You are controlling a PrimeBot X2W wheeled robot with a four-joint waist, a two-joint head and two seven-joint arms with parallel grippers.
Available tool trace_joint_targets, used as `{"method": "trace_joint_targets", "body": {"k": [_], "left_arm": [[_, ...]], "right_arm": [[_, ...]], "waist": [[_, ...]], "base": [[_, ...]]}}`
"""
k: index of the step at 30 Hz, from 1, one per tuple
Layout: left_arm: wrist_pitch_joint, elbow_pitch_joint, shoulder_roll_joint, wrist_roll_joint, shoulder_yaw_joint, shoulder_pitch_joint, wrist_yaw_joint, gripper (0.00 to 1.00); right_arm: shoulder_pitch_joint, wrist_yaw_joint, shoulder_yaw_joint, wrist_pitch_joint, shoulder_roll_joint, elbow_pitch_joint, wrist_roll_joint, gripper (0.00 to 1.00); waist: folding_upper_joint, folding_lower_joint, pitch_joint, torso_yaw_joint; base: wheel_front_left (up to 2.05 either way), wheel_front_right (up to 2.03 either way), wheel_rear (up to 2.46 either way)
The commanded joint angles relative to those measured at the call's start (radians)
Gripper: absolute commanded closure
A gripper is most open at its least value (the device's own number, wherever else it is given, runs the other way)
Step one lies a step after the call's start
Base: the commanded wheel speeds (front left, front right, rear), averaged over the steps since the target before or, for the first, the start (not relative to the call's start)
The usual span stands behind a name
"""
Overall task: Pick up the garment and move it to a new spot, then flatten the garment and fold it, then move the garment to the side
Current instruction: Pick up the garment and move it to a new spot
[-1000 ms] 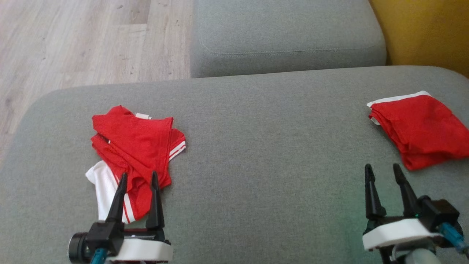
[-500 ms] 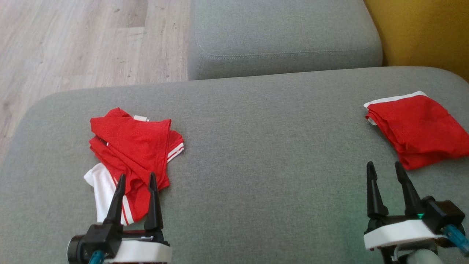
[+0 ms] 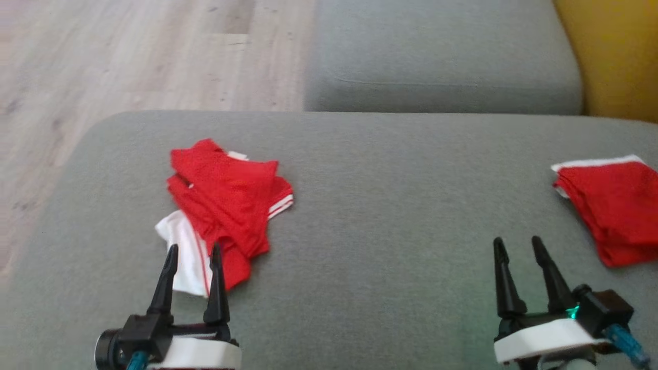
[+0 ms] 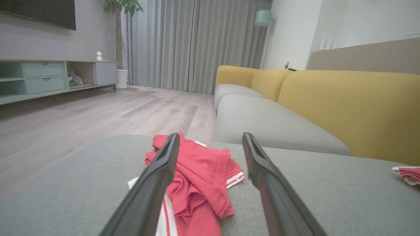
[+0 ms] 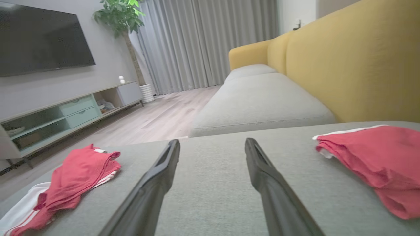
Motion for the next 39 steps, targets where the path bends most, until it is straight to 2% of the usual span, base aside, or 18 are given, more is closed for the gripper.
{"method": "trace_joint_targets", "body": {"k": [1, 11, 18, 23, 29, 35, 39], "left_arm": [[-0.005, -0.03, 0.001, 0.011, 0.035, -0.036, -0.002, 0.0], [-0.005, -0.023, 0.001, 0.042, 0.063, -0.022, -0.021, 0.0], [-0.005, -0.017, 0.001, 0.057, 0.084, -0.017, -0.037, 0.0], [-0.005, 0.01, 0.015, 0.076, 0.084, -0.053, -0.072, 0.0], [0.042, 0.101, 0.081, 0.059, 0.063, -0.227, -0.139, 0.0], [0.2, 0.159, 0.19, 0.039, -0.051, -0.51, -0.171, 0.0], [0.334, 0.201, 0.27, -0.074, -0.197, -0.691, -0.173, 0.0]], "right_arm": [[-0.024, -0.001, 0.038, -0.011, -0.005, -0.034, 0.012, 0.0], [0.001, -0.001, 0.104, -0.011, -0.005, -0.026, 0.039, 0.0], [-0.001, -0.001, 0.129, -0.011, -0.005, -0.024, 0.052, 0.0], [-0.01, -0.001, 0.126, -0.011, -0.005, -0.023, 0.048, 0.0], [-0.036, -0.001, 0.111, -0.011, -0.005, -0.035, 0.032, 0.0], [-0.105, -0.001, 0.096, -0.011, -0.005, -0.059, 0.018, 0.0], [-0.149, -0.001, 0.091, -0.011, -0.005, -0.07, 0.015, 0.0]], "waist": [[-0.0001, 0.0, -0.014, 0.06], [-0.0001, 0.0, -0.039, 0.208], [-0.0001, 0.0, -0.037, 0.229], [-0.0001, 0.0, -0.017, 0.211], [-0.0001, 0.0, 0.062, 0.153], [-0.0001, 0.0, 0.201, 0.076], [-0.0001, 0.0, 0.277, 0.029]], "base": [[0.0, 0.0, 0.0], [0.0, 0.0, 0.0], [0.0, 0.0, 0.0], [0.0, 0.0, 0.0], [0.0, 0.0, 0.0], [0.0, 0.0, 0.0], [0.0, 0.0, 0.0]]}}
